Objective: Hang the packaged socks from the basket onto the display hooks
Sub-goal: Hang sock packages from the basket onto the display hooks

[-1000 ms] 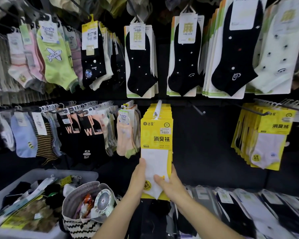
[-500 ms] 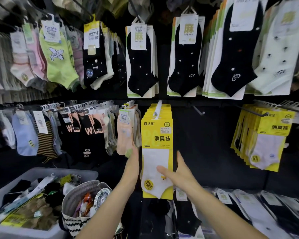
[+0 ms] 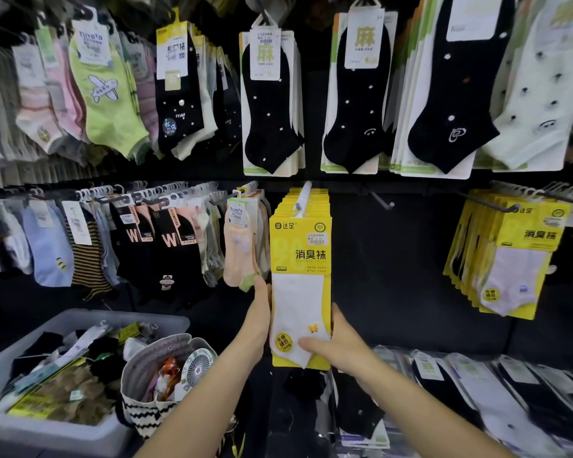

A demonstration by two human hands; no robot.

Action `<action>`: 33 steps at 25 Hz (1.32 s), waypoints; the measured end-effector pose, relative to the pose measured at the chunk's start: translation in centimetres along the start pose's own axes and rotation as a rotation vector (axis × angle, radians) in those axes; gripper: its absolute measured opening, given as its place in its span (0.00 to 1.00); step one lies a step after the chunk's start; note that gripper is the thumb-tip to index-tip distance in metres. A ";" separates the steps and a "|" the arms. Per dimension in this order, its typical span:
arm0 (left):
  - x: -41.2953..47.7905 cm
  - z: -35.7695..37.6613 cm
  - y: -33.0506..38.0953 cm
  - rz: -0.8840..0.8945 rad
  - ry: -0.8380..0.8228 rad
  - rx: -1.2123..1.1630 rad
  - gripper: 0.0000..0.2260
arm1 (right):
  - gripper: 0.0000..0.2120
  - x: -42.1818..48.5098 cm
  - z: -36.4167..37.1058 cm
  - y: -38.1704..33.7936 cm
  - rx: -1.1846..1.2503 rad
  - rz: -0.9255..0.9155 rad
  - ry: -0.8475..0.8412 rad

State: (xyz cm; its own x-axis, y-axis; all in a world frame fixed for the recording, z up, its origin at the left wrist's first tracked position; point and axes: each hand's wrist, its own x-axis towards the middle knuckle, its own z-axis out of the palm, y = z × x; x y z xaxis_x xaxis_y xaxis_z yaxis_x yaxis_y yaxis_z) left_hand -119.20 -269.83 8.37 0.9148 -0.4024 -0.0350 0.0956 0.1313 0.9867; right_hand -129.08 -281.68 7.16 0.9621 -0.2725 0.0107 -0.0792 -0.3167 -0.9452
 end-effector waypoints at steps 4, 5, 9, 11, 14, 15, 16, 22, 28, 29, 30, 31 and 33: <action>0.1 -0.2 -0.7 -0.047 -0.017 0.002 0.29 | 0.41 -0.8 0.5 0.5 -0.056 -0.057 -0.072; 0.1 -0.2 -0.7 -0.044 -0.010 0.009 0.28 | 0.39 -0.9 0.5 0.4 -0.049 -0.055 -0.075; 1.4 0.1 3.0 0.090 0.026 -0.032 0.30 | 0.26 0.1 -1.6 -2.7 0.079 -0.066 0.094; 2.4 0.6 6.2 0.170 0.067 -0.039 0.29 | 0.32 2.0 -2.9 -5.0 0.239 -0.091 0.189; 4.1 1.7 8.8 0.194 0.102 -0.100 0.19 | 0.25 5.3 -3.5 -8.4 0.430 -0.051 0.252; 4.4 2.1 9.1 0.189 0.090 -0.114 0.22 | 0.23 6.0 -3.5 -9.1 0.444 -0.028 0.259; 4.6 2.3 9.2 0.177 0.069 -0.122 0.26 | 0.21 6.4 -3.3 -9.6 0.444 -0.010 0.257; 4.6 2.2 8.3 0.172 0.073 -0.047 0.24 | 0.23 7.1 -3.0 -8.9 0.515 -0.002 0.193; 0.9 0.1 5.1 0.114 0.085 -0.017 0.26 | 0.25 4.3 -5.0 -5.1 0.331 -0.019 0.144; 0.2 -0.8 3.6 0.086 0.083 0.020 0.26 | 0.25 3.2 -5.9 -3.6 0.315 -0.029 0.127; -0.9 -1.6 1.7 0.071 0.096 0.056 0.25 | 0.25 1.8 -6.7 -1.6 0.296 -0.010 0.113; -2.2 -2.4 -0.4 0.043 0.115 0.088 0.23 | 0.25 0.2 -7.3 0.5 0.273 0.045 0.099; -5.4 -3.5 -5.8 -0.071 0.155 0.129 0.22 | 0.24 -3.7 -7.2 5.5 0.196 0.199 0.083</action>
State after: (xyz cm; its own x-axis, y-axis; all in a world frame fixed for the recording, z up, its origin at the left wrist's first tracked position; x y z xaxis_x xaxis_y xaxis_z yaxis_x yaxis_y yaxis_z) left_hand -123.32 -265.31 2.24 0.9579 -0.2614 -0.1190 0.1197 -0.0133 0.9927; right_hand -134.96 -288.99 4.27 0.9074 -0.3878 -0.1621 -0.2042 -0.0697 -0.9764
